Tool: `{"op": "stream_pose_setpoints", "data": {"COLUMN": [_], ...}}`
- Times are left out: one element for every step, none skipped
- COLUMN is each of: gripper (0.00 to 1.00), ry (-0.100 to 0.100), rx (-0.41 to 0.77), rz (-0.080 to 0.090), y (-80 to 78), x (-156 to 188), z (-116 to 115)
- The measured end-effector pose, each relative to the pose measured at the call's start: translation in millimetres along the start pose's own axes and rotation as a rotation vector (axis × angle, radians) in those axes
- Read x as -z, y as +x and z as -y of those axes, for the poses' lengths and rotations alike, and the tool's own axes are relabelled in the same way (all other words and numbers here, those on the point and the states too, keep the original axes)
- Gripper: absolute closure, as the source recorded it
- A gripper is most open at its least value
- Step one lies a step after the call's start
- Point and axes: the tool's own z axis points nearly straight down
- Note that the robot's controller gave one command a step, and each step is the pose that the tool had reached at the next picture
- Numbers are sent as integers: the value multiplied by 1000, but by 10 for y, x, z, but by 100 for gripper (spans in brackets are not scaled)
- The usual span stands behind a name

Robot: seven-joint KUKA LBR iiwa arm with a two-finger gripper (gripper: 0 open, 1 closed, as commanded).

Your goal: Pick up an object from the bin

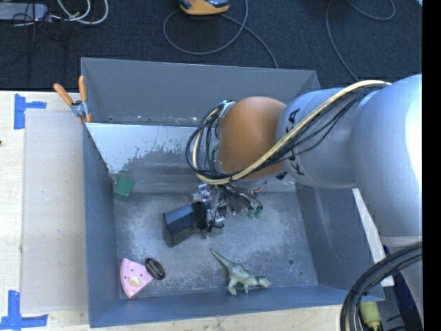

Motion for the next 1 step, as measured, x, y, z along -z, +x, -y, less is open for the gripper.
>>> {"op": "stream_pose_setpoints", "data": {"gripper": [100], "ry": [-1], "rx": [0], "rz": [-3], "y": [8], "x": [122], "z": [-5]}}
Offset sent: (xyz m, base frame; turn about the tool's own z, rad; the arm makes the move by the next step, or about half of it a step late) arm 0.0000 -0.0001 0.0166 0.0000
